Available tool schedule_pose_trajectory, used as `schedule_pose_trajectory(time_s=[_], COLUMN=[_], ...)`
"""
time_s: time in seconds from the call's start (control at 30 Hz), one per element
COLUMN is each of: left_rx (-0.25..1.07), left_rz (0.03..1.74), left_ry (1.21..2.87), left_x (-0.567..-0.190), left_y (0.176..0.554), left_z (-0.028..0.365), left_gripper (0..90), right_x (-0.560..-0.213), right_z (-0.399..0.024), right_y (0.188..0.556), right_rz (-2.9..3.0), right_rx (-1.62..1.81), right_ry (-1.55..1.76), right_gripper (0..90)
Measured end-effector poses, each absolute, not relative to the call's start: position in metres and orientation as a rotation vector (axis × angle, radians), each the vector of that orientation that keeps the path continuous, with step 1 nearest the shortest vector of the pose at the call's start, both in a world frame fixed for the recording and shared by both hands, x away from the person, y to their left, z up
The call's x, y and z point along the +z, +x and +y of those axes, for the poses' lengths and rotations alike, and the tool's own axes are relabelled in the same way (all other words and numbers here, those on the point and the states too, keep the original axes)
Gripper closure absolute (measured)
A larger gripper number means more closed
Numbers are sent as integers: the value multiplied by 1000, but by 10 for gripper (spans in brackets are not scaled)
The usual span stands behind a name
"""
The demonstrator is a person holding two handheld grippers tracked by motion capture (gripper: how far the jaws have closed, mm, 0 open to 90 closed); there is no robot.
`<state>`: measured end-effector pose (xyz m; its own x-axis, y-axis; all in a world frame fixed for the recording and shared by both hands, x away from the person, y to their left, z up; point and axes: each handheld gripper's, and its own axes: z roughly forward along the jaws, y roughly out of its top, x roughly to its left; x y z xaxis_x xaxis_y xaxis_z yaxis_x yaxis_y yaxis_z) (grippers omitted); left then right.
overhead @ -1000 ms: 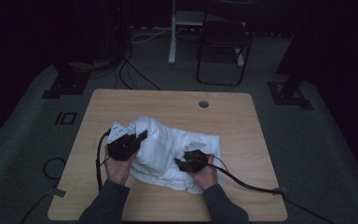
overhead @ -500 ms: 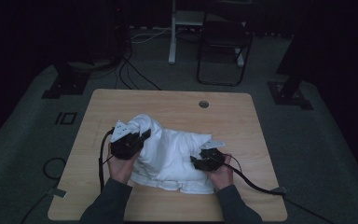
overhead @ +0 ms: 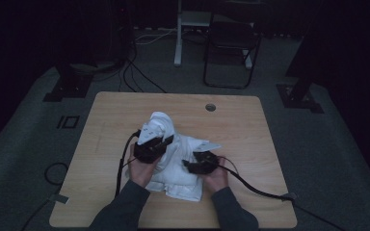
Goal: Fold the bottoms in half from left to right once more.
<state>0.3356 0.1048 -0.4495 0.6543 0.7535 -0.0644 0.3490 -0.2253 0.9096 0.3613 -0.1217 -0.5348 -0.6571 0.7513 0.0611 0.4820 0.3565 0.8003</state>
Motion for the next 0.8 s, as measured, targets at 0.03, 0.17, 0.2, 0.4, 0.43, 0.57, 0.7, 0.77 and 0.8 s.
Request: schedule_pose_trajectory(time_s=[0.03, 0.17, 0.2, 0.4, 0.43, 0.57, 0.7, 0.77, 0.8], left_rx=[471, 410, 393, 259, 266, 229, 236, 236, 231], left_rz=[869, 830, 818, 826, 817, 838, 832, 830, 830], left_ry=[1843, 1915, 1942, 2069, 2062, 2040, 2044, 2040, 2037], left_x=[-455, -483, -492, -556, -557, -552, -551, -549, -548], left_y=[336, 334, 333, 338, 338, 340, 337, 337, 337], left_z=[97, 63, 54, 23, 24, 30, 28, 29, 30], left_gripper=[846, 843, 843, 840, 839, 836, 818, 812, 805], right_x=[-532, -526, -525, -521, -520, -510, -504, -506, -509], right_z=[-133, -180, -188, -203, -203, -197, -182, -170, -167], right_y=[362, 366, 366, 363, 362, 362, 368, 375, 379], right_rz=[2281, 2196, 2182, 2141, 2133, 2125, 2150, 2207, 2226], right_rx=[1200, 1233, 1247, 1308, 1321, 1418, 1480, 1459, 1450], right_ry=[1107, 1239, 1257, 1267, 1264, 1237, 1196, 1188, 1188], right_gripper=[417, 412, 409, 391, 385, 373, 361, 380, 420])
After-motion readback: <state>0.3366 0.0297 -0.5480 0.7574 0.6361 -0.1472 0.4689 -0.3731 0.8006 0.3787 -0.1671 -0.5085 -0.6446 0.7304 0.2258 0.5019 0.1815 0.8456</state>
